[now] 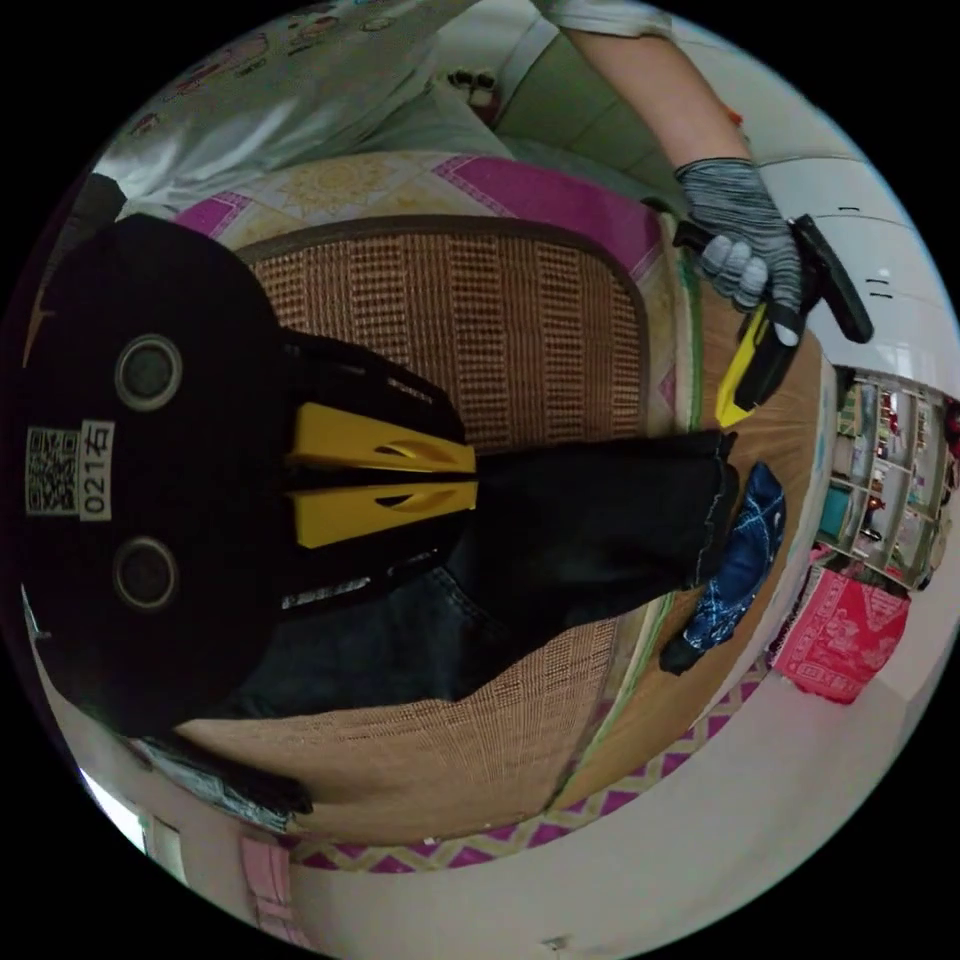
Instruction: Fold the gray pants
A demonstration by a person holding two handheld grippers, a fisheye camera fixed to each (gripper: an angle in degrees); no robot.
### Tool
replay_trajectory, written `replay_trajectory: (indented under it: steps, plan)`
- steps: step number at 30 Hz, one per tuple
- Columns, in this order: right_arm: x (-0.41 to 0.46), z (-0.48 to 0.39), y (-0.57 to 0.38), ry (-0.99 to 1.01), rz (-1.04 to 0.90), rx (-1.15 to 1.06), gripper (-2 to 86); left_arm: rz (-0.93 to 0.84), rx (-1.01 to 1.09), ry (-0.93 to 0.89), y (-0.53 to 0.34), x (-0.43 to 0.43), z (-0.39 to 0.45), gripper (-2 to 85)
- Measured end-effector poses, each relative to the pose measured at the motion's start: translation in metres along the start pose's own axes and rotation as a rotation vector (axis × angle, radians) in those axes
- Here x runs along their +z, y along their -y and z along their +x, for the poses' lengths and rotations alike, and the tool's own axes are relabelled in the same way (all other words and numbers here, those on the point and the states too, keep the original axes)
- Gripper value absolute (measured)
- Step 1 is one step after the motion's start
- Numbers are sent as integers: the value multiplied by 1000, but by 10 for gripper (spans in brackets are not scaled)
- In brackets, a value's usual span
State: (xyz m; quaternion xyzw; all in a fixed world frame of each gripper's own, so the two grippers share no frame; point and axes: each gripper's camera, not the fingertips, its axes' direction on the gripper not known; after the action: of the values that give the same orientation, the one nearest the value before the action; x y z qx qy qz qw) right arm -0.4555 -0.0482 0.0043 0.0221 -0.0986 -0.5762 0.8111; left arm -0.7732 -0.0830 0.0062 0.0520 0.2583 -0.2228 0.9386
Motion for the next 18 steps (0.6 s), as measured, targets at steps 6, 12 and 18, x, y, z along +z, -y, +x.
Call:
replay_trajectory:
  steps: [6, 12, 18]
  plan:
    - [-53, 4, 53, 130, 251, 75, 41, 8, 48, 82, -6, -13, -8, 48]
    - [3, -2, 159, 119, 198, 30, 72, 17, 72, 118, -18, -24, -12, 44]
    - [43, -3, 207, 130, 127, 75, 77, 30, 144, 153, -31, -36, -8, 43]
